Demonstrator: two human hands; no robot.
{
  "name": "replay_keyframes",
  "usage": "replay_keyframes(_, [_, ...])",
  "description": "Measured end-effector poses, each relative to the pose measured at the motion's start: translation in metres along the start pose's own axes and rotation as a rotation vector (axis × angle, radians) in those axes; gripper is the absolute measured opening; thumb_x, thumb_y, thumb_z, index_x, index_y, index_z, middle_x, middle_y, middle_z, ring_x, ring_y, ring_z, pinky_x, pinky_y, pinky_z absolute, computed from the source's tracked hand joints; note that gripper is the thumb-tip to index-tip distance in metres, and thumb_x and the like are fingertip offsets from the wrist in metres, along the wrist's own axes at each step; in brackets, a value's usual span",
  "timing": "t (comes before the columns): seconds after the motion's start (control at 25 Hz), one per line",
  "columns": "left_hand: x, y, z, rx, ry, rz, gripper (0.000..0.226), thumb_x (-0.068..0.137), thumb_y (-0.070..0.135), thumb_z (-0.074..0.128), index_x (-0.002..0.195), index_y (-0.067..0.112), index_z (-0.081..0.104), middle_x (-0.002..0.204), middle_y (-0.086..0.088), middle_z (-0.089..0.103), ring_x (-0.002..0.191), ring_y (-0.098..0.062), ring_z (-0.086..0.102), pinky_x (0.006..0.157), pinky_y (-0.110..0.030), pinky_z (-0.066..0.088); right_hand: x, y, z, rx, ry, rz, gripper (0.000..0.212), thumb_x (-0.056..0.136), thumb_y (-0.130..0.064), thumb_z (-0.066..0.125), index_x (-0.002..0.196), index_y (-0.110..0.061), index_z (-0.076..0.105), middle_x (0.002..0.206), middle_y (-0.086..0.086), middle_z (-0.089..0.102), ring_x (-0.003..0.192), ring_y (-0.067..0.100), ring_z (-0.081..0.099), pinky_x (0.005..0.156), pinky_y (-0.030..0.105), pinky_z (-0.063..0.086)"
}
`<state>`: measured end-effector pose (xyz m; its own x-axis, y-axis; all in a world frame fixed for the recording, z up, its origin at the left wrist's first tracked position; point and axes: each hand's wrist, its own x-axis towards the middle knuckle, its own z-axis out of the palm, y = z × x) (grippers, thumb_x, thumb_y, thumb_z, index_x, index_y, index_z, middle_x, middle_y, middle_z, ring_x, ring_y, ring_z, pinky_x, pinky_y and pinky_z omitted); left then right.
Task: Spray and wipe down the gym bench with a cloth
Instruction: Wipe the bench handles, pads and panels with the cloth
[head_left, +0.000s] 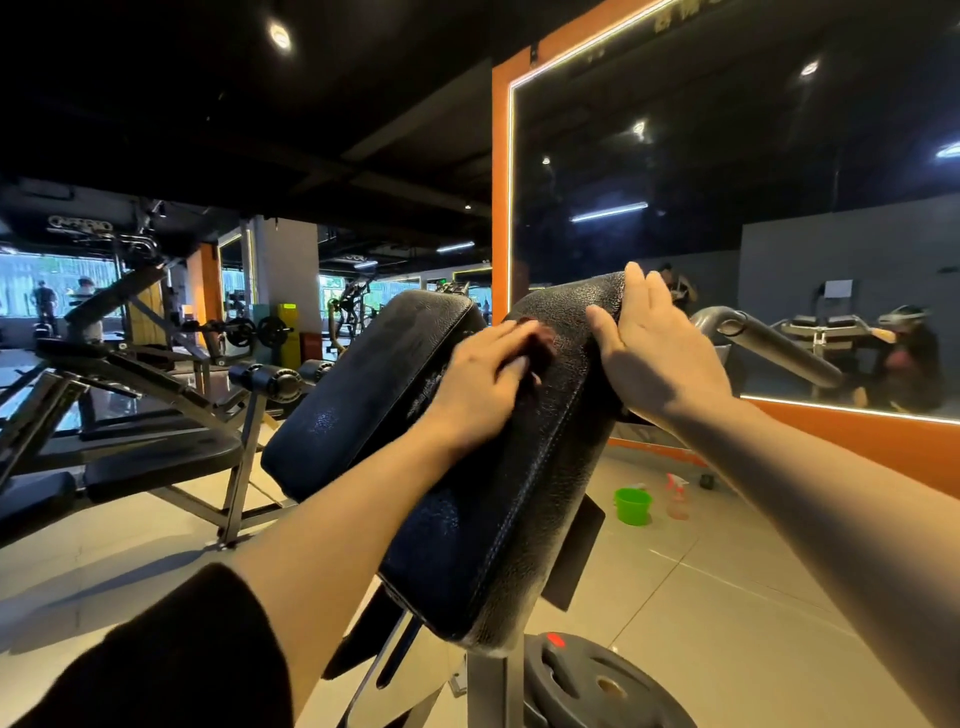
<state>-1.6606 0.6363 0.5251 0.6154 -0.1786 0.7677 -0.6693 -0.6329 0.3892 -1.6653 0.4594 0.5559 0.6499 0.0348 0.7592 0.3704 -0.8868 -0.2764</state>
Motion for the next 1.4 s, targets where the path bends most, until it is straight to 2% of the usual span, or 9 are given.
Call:
replay_keyframes(0.24, [-0.008, 0.005, 0.008, -0.023, -0.019, 0.206, 0.047, 0.093, 0.008, 0.046, 0.137, 0.023, 0.052, 0.143, 0.004, 0.046, 0.133, -0.01, 0.038, 0.114, -0.018, 0.022, -0.003, 0.004, 0.001, 0.01, 0.0, -0.014, 0.066, 0.101, -0.051, 0.023, 0.154, -0.017, 0.004, 0.162, 0.007, 0.007, 0.147, 0.024, 0.016, 0.114, 0.043, 0.024])
replay_keyframes(0.4, [0.013, -0.016, -0.002, 0.002, 0.117, -0.178, 0.045, 0.096, 0.003, 0.047, 0.134, 0.024, 0.056, 0.141, 0.001, 0.048, 0.133, -0.017, 0.042, 0.114, -0.029, 0.028, -0.006, 0.002, 0.001, 0.0, -0.011, -0.011, 0.065, 0.102, -0.05, 0.022, 0.155, -0.018, 0.002, 0.162, 0.007, 0.003, 0.148, 0.024, 0.012, 0.115, 0.042, 0.022])
replay_keyframes(0.56, [-0.011, -0.002, 0.003, -0.091, -0.02, 0.14, 0.049, 0.094, -0.004, 0.049, 0.133, 0.025, 0.056, 0.143, 0.004, 0.047, 0.134, -0.007, 0.039, 0.115, -0.021, 0.027, -0.007, 0.002, -0.001, 0.023, -0.015, -0.019, 0.064, 0.102, -0.048, 0.023, 0.155, -0.018, 0.002, 0.162, 0.008, 0.003, 0.148, 0.024, 0.012, 0.115, 0.043, 0.021])
replay_keyframes(0.72, [0.003, -0.019, -0.004, 0.002, 0.114, -0.172, 0.043, 0.097, 0.003, 0.048, 0.135, 0.022, 0.055, 0.142, 0.0, 0.048, 0.134, -0.016, 0.04, 0.114, -0.026, 0.027, -0.01, 0.002, -0.002, 0.022, -0.014, -0.016, 0.064, 0.103, -0.047, 0.024, 0.155, -0.018, 0.003, 0.162, 0.007, 0.003, 0.148, 0.024, 0.012, 0.116, 0.043, 0.02])
replay_keyframes(0.92, [-0.009, 0.014, 0.006, -0.103, -0.057, 0.188, 0.047, 0.094, 0.0, 0.049, 0.134, 0.024, 0.054, 0.144, 0.003, 0.045, 0.134, -0.007, 0.037, 0.115, -0.021, 0.026, -0.012, 0.001, -0.004, 0.035, -0.009, -0.02, 0.062, 0.103, -0.046, 0.024, 0.155, -0.018, 0.006, 0.162, 0.008, 0.006, 0.148, 0.025, 0.014, 0.115, 0.044, 0.021])
replay_keyframes(1.0, [0.004, -0.001, -0.001, -0.064, 0.008, 0.018, 0.045, 0.096, 0.002, 0.047, 0.137, 0.021, 0.052, 0.144, 0.0, 0.045, 0.135, -0.013, 0.038, 0.116, -0.028, 0.026, -0.013, 0.0, -0.006, 0.045, -0.003, -0.015, 0.061, 0.103, -0.045, 0.025, 0.155, -0.018, 0.008, 0.162, 0.007, 0.007, 0.148, 0.025, 0.015, 0.116, 0.043, 0.021])
replay_keyframes(1.08, [0.011, -0.006, -0.001, -0.012, 0.101, -0.223, 0.041, 0.099, 0.007, 0.046, 0.137, 0.02, 0.052, 0.143, -0.003, 0.046, 0.134, -0.019, 0.04, 0.116, -0.034, 0.028, -0.014, -0.001, -0.007, 0.043, 0.005, -0.011, 0.059, 0.104, -0.043, 0.026, 0.155, -0.017, 0.01, 0.162, 0.006, 0.009, 0.147, 0.025, 0.018, 0.115, 0.043, 0.022])
replay_keyframes(1.28, [0.003, 0.019, 0.007, -0.07, -0.036, 0.124, 0.045, 0.096, 0.001, 0.048, 0.137, 0.021, 0.052, 0.143, 0.004, 0.045, 0.132, -0.005, 0.037, 0.113, -0.017, 0.024, -0.016, 0.0, -0.008, 0.115, 0.049, -0.017, 0.049, 0.103, -0.036, 0.034, 0.147, -0.016, 0.028, 0.154, 0.009, 0.034, 0.135, 0.033, 0.04, 0.105, 0.045, 0.036])
replay_keyframes(1.4, [0.02, 0.011, 0.002, 0.002, 0.068, -0.135, 0.042, 0.099, 0.007, 0.046, 0.139, 0.02, 0.05, 0.145, -0.001, 0.044, 0.135, -0.016, 0.037, 0.11, -0.022, 0.023, -0.016, -0.001, -0.008, 0.136, 0.064, -0.007, 0.041, 0.102, -0.032, 0.036, 0.14, -0.014, 0.034, 0.143, 0.009, 0.047, 0.124, 0.033, 0.049, 0.098, 0.043, 0.04])
